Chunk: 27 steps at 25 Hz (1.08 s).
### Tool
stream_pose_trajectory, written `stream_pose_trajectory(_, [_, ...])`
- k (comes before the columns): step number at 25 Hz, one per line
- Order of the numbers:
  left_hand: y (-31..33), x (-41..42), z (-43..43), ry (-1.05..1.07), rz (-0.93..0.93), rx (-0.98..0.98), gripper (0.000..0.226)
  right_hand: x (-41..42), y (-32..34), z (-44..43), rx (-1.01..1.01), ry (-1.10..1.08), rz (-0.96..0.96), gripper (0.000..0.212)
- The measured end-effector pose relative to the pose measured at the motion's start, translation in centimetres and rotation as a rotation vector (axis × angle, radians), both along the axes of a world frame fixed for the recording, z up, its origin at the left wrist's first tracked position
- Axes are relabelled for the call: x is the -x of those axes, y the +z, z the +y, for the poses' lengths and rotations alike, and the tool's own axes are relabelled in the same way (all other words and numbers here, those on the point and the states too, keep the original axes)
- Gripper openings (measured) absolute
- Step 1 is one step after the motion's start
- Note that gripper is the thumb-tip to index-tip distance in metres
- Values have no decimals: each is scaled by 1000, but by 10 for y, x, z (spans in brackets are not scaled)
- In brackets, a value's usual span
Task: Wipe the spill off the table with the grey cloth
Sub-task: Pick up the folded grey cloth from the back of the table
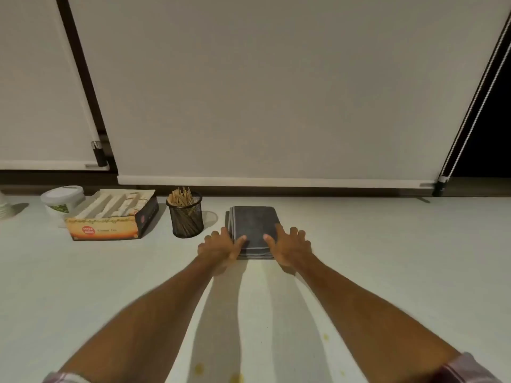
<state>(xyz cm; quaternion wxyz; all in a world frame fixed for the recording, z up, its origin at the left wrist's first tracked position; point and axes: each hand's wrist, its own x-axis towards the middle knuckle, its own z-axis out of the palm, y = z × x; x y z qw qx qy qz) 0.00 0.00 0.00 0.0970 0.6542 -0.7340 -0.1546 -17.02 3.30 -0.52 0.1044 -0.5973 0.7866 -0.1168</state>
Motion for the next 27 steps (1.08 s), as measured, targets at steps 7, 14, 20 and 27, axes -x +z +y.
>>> stream_pose_trajectory(7, [11,36,-24,346,463,-140,56,1,13,-30,33,-220,-402,39])
stream_pose_trajectory(14, [29,20,-33,380,764,-389,56,4,14,-38,87,-333,-751,35])
stream_pose_trajectory(20, [38,20,-21,339,887,-299,40,-3,22,-33,205,-293,-819,28])
stream_pose_trajectory(27, [64,2,30,335,1211,-234,43,-7,51,19,204,-329,-1237,26])
